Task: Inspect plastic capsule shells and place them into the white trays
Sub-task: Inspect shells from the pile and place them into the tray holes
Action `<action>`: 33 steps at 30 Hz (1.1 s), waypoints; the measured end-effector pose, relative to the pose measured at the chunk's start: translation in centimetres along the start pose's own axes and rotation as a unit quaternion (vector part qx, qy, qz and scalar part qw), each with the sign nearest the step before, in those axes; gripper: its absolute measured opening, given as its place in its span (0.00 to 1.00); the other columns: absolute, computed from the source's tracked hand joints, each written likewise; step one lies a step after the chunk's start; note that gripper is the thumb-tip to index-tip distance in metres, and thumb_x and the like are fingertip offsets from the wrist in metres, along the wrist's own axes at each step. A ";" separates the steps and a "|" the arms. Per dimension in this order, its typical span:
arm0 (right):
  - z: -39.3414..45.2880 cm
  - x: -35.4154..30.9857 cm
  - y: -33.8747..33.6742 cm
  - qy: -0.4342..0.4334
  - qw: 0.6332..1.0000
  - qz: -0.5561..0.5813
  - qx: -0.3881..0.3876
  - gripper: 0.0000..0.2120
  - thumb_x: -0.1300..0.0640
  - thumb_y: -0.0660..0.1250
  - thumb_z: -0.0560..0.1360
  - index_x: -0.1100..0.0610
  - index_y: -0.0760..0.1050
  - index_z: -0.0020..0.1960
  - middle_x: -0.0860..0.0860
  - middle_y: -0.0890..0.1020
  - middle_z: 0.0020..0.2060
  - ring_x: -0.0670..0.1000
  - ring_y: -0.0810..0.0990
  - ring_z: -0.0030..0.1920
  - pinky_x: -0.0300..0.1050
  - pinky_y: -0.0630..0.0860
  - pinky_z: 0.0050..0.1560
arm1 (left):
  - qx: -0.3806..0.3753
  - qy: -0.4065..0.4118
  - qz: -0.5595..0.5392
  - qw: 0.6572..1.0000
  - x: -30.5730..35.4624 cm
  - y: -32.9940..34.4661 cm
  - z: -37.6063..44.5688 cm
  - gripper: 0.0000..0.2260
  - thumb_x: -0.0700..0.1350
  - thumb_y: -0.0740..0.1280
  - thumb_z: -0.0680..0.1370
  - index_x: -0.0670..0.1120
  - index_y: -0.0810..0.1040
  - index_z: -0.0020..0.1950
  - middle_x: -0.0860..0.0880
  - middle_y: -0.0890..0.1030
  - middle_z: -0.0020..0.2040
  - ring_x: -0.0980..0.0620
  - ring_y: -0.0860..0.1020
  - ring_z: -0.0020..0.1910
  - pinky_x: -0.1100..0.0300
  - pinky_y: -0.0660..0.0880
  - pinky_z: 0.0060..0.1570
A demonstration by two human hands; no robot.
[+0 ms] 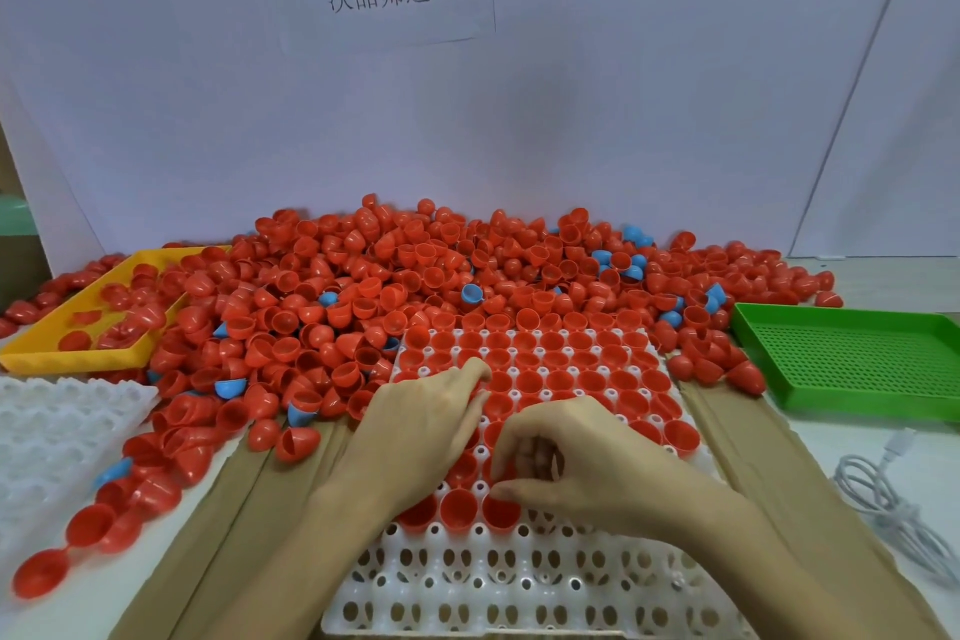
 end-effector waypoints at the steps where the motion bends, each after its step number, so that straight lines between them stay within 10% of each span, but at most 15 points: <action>1: 0.0 0.0 -0.1 -0.003 1.000 0.008 -0.001 0.05 0.51 0.77 0.77 0.51 0.85 0.51 0.44 0.84 0.40 0.43 0.82 0.42 0.34 0.79 0.44 | -0.005 0.001 0.004 1.000 0.0 0.0 0.0 0.08 0.53 0.60 0.87 0.54 0.77 0.61 0.58 0.81 0.38 0.56 0.80 0.33 0.61 0.72 0.29; 12: -0.7 1.0 -3.8 0.005 0.974 0.215 0.070 0.09 0.50 0.73 0.81 0.55 0.85 0.53 0.53 0.87 0.39 0.47 0.84 0.33 0.35 0.77 0.34 | -0.024 -0.057 -0.125 0.990 -1.3 -1.8 2.0 0.08 0.53 0.57 0.87 0.56 0.76 0.57 0.54 0.71 0.24 0.53 0.73 0.24 0.63 0.66 0.26; 20: -0.7 2.2 -4.6 0.030 0.925 0.349 0.145 0.14 0.49 0.67 0.84 0.57 0.86 0.50 0.52 0.81 0.34 0.47 0.79 0.31 0.37 0.75 0.30 | -0.051 -0.110 -0.120 0.985 -4.4 0.9 11.4 0.05 0.49 0.66 0.84 0.50 0.80 0.54 0.49 0.80 0.33 0.50 0.78 0.33 0.55 0.73 0.34; 26: -0.2 3.5 -4.5 0.062 0.909 0.283 0.300 0.18 0.51 0.61 0.87 0.56 0.84 0.45 0.52 0.81 0.30 0.52 0.79 0.28 0.38 0.73 0.28 | -0.144 -0.078 -0.022 0.986 -5.7 5.2 15.5 0.13 0.56 0.71 0.81 0.46 0.83 0.53 0.53 0.74 0.48 0.51 0.76 0.51 0.53 0.77 0.51; 33: -0.1 4.3 -4.8 0.062 0.899 0.261 0.347 0.19 0.53 0.60 0.87 0.57 0.84 0.45 0.53 0.82 0.30 0.51 0.79 0.27 0.33 0.72 0.29 | -0.086 -0.161 -0.203 0.962 -6.1 5.1 16.8 0.09 0.49 0.72 0.81 0.44 0.86 0.49 0.54 0.82 0.45 0.61 0.77 0.43 0.62 0.75 0.48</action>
Point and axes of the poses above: each hand's wrist, its own z-axis towards the middle knuckle, its own y-axis out of the palm, x = y × z, the point moved 1 cm from there along z, towards the middle knuckle
